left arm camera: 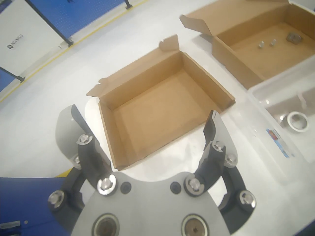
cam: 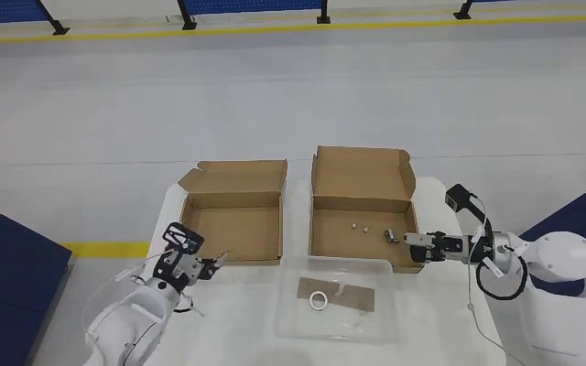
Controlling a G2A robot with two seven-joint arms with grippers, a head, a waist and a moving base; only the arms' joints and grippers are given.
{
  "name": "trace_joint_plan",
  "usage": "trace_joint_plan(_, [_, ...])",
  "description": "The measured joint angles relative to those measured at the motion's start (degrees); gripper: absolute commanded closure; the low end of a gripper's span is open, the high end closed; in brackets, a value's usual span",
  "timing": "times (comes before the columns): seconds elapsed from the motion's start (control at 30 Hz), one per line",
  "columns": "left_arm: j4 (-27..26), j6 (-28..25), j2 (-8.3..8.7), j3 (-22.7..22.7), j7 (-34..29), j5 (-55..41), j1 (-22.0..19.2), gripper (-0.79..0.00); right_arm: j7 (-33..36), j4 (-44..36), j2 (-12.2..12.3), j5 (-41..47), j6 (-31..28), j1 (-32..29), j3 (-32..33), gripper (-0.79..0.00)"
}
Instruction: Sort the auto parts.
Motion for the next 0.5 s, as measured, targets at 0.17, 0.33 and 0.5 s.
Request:
trace_joint_plan(0.17, [-2.64, -3.1, 0.05, 1.12, -12.93, -14.1, -2.21, -0.785, 0.0, 0.0, 0.0, 0.0, 0.0, 0.0, 0.0, -0.785])
trace_joint_plan(0.33, [-2.58, -3.02, 0.04, 1.09, -11.86, -10.31, -2.15, -0.785, 0.0, 0.0, 0.0, 0.0, 0.0, 0.0, 0.0, -0.785])
trace_joint_plan(0.5, [-5.37, -7.76, 0.22, 6.59, -18.61, -5.8, -5.29, -0.785, 0.0, 0.0, 0.0, 0.0, 0.0, 0.0, 0.0, -0.785])
